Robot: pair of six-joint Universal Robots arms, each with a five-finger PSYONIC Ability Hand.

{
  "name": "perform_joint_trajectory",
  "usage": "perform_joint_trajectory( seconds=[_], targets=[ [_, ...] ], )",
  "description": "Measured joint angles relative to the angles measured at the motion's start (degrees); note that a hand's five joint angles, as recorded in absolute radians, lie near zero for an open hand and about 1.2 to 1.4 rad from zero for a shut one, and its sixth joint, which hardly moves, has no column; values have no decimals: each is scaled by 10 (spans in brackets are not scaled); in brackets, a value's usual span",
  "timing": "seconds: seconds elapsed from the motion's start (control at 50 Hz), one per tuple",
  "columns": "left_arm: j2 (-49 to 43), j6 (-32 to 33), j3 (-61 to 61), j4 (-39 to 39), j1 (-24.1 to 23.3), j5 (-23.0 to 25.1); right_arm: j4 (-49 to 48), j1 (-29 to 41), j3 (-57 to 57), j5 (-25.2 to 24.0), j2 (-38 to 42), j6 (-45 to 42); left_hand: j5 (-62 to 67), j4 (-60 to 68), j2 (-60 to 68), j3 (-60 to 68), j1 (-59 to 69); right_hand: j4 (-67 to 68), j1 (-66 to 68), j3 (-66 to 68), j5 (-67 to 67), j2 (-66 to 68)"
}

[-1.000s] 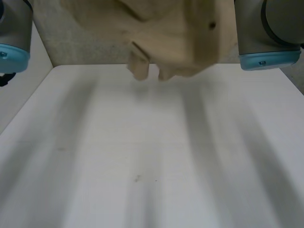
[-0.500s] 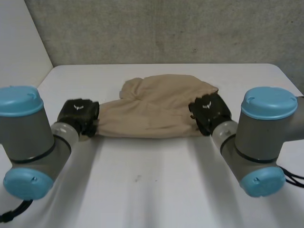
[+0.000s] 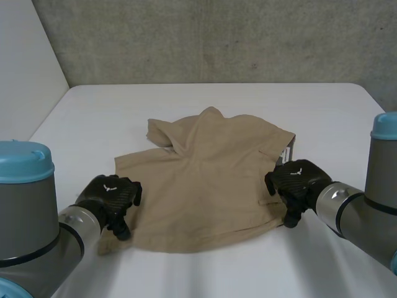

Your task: Fold the shorts.

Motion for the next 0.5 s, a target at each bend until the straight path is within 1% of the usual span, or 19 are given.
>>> perform_joint_trajectory(
  seconds=[0.02, 0.06, 0.1, 0.14, 0.18, 0.24, 0.26, 0.32, 0.42, 0.5],
  targets=[
    [0, 0, -1, 8, 0, 0, -25, -5, 14, -5, -5, 38, -1, 0, -1, 0, 0, -38, -27, -35, -40, -31],
    [2, 0, -2, 14, 1, 0, -40, -10, 26, -11, -9, 69, -1, 0, -1, 0, 0, -41, -27, -40, -47, -32],
    [2, 0, -3, 15, 1, 0, -43, -11, 30, -14, -11, 77, -1, 0, -1, 0, 0, -41, -27, -40, -47, -32],
    [10, 0, -10, 21, 3, 0, -54, -24, 55, -39, -23, 109, -1, 0, -1, 0, 0, -44, -30, -43, -49, -34],
    [17, 1, -18, 22, 4, 1, -57, -32, 68, -56, -30, 115, -1, 0, -1, 0, 0, -56, -42, -55, -61, -46],
    [21, 2, -23, 22, 5, 1, -58, -36, 74, -64, -33, 116, -1, 0, -1, 0, 0, -61, -46, -60, -66, -51],
    [32, 8, -38, 25, 8, 3, -60, -46, 91, -84, -41, 109, -1, 0, -1, 0, 0, -76, -57, -74, -80, -66],
    [39, 18, -52, 31, 10, 9, -65, -53, 105, -93, -45, 97, -1, 0, -1, 0, 0, -76, -57, -74, -81, -66],
    [47, 53, -88, 66, 17, 35, -92, -61, 131, -97, -47, 66, -1, 0, -1, 0, 0, -76, -57, -74, -81, -66],
    [49, 94, -122, 107, 35, 60, -124, -61, 152, -94, -42, 45, -1, 0, -1, 0, 0, -76, -57, -74, -81, -66]
  ],
)
